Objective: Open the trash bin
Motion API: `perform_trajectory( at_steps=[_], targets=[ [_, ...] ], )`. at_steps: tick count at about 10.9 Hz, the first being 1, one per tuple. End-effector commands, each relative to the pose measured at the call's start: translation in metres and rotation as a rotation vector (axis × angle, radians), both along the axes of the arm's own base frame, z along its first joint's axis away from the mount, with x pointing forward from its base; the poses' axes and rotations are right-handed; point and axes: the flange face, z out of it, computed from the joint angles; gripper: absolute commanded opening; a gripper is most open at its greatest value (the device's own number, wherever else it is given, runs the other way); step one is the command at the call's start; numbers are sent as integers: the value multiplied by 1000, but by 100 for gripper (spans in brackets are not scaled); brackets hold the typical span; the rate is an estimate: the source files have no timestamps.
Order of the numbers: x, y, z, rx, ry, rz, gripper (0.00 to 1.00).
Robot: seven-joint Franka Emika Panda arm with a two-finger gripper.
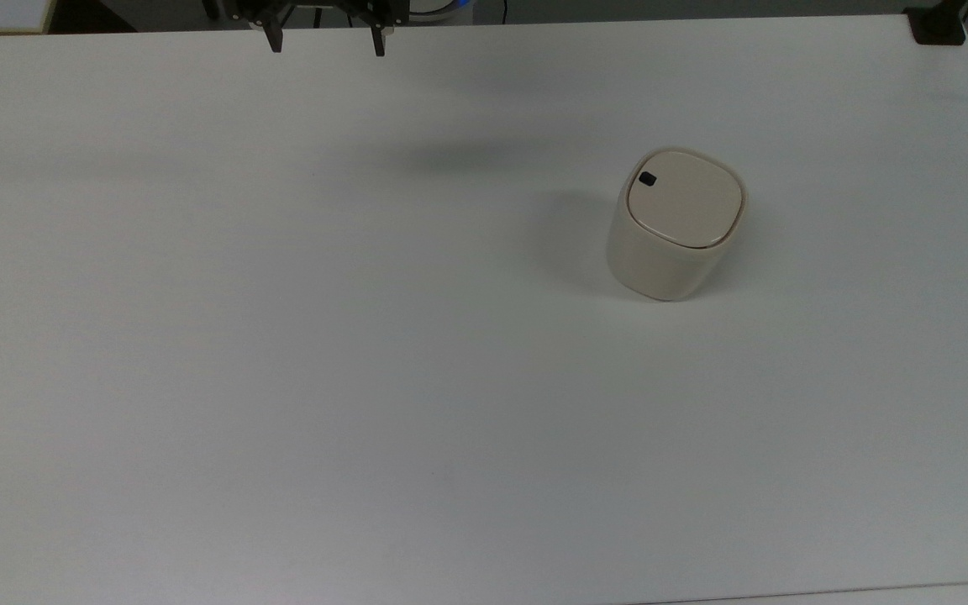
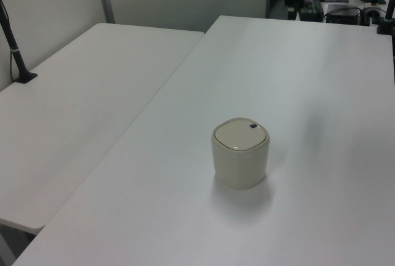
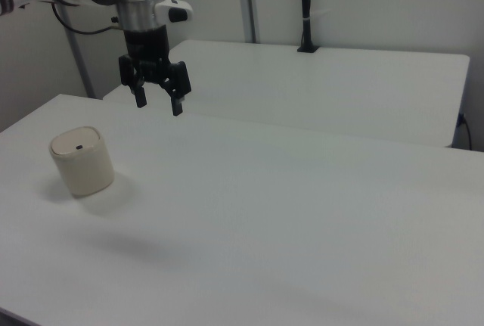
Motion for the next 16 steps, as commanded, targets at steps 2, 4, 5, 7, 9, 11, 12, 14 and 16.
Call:
perform_trajectory(
  at_steps=[2,4,5,7,9,11,12,14,16],
  targets=[
    [1,6,-1,22,19,19,89],
    [2,14,-6,23,30,33,60],
    [3,13,-6,23,27,33,44],
    [10,16,-13,23,21,39,5],
    [19,37,-31,20,36,89,0],
    [23,58,-40,33,44,131,0],
    [32,75,-51,45,29,158,0],
    [42,98,-56,146,-21,155,0],
    [39,135,-51,259,-29,161,0]
  ],
)
